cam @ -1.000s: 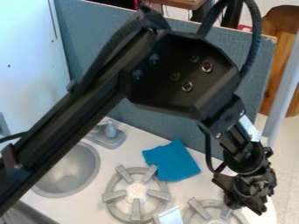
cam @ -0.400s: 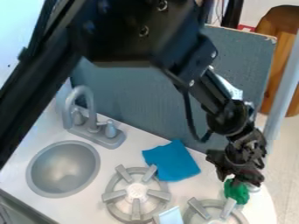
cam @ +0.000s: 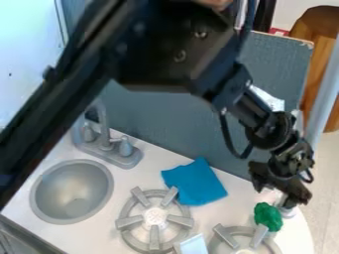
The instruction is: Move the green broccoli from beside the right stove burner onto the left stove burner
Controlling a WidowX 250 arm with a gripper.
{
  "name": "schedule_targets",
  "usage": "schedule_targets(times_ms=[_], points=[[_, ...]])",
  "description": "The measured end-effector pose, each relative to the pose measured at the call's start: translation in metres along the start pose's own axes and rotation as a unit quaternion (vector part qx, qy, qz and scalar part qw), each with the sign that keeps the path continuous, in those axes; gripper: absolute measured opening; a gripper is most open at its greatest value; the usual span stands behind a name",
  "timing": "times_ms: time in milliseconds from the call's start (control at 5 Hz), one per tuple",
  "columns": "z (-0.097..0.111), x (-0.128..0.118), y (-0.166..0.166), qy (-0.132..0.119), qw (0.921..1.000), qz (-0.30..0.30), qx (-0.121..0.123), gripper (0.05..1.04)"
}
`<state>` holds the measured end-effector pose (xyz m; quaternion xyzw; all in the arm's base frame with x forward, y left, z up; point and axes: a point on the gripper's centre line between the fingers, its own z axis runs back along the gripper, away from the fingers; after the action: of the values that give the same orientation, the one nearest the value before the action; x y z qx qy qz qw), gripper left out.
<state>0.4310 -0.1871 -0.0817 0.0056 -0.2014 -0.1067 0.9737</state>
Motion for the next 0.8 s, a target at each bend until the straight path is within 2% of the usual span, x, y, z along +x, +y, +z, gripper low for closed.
schedule_targets(times_ms=[200, 600, 800], points=[[-0.009, 0.003, -0.004, 0.009, 0.9999, -0.01, -0.001, 1.01], [-0.023, -0.007, -0.008, 0.037, 0.9988, -0.03, 0.002, 1.006], [-0.025, -0.011, -0.019, 0.046, 0.9975, -0.052, -0.008, 1.006]])
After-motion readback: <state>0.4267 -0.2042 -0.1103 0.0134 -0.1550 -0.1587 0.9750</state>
